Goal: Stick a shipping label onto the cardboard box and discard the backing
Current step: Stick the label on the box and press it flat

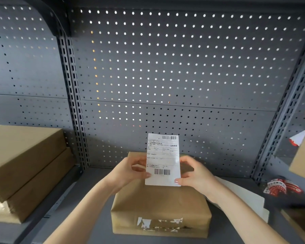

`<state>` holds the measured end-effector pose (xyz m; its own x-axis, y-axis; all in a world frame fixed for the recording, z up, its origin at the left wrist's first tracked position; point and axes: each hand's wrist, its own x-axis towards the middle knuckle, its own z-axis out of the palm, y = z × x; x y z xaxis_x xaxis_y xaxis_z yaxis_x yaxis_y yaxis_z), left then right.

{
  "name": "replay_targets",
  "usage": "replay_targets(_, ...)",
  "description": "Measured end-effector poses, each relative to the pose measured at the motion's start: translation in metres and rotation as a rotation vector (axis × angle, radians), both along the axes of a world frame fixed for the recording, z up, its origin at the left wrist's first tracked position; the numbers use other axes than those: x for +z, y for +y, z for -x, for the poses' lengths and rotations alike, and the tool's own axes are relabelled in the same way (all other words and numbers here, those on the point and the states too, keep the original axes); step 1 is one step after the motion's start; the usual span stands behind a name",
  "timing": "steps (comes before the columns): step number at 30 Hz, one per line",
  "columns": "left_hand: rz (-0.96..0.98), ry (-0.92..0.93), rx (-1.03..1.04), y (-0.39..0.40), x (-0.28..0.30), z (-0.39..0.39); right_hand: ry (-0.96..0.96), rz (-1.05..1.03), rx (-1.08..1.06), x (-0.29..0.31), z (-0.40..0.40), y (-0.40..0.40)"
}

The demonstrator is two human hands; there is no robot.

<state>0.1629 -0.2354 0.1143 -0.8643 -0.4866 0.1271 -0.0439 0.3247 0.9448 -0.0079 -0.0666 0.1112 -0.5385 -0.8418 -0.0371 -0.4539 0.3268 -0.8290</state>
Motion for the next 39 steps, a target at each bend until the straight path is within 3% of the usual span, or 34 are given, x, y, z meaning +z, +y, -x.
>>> replay_targets(3,-0.019,-0.042,-0.012,-0.002,0.0,-0.002,-0.058,0.041,0.012,0.004,-0.003,0.001)
replay_targets(9,-0.042,-0.095,-0.019,-0.001,-0.006,-0.004,0.087,-0.048,0.017,-0.002,-0.002,0.002)
replay_targets(24,0.009,-0.197,0.007,0.003,-0.006,0.001,0.142,-0.164,0.033,-0.011,0.008,-0.01)
replay_targets(39,0.25,-0.223,0.05,-0.001,-0.016,0.007,0.173,-0.115,0.077,-0.022,0.014,-0.01)
